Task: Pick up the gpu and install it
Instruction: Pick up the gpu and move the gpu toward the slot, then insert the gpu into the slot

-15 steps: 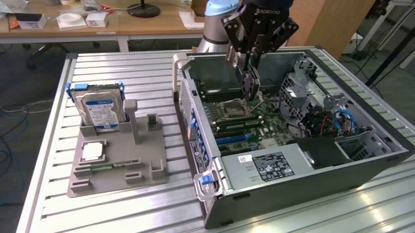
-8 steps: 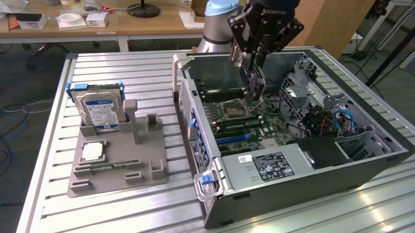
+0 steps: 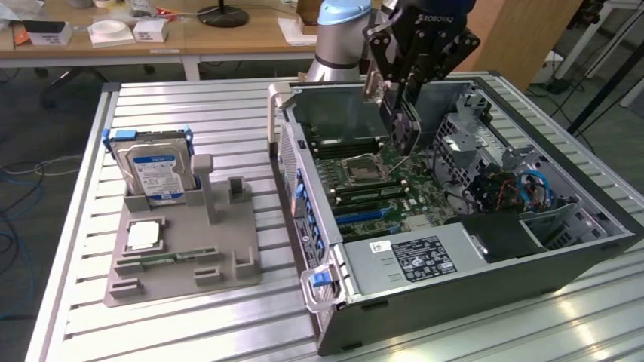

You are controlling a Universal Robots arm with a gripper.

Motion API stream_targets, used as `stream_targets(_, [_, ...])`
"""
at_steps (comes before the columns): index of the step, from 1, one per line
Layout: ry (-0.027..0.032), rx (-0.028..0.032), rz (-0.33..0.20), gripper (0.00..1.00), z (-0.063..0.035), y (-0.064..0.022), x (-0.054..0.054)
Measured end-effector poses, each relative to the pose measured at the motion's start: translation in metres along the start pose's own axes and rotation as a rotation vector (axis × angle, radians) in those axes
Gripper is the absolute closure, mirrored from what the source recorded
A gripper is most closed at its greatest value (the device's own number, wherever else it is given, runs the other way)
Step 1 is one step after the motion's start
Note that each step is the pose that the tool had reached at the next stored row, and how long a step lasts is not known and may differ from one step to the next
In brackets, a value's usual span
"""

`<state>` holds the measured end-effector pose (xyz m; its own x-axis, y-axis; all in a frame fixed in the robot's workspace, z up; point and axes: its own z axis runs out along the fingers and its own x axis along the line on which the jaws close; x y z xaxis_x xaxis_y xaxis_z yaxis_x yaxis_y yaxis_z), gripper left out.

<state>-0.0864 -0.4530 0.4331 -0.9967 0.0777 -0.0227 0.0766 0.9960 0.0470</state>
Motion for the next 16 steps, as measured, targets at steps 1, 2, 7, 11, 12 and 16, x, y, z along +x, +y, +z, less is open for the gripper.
stream_targets(1, [0.0, 0.0, 0.0, 0.74, 0.0, 0.0001, -0.002])
stream_targets(2, [0.0, 0.0, 0.0, 0.74, 0.0001, 0.0002, -0.003])
stream_targets(7, [0.0, 0.0001, -0.001, 0.74, 0.0003, 0.0008, -0.011])
stream_targets(11, [0.0001, 0.0, -0.001, 0.74, 0.0005, 0.0012, -0.016])
stream_targets(12, [0.0001, 0.0, -0.001, 0.74, 0.0005, 0.0012, -0.016])
stream_targets(16, [0.0001, 0.0, -0.001, 0.74, 0.0005, 0.0012, -0.016])
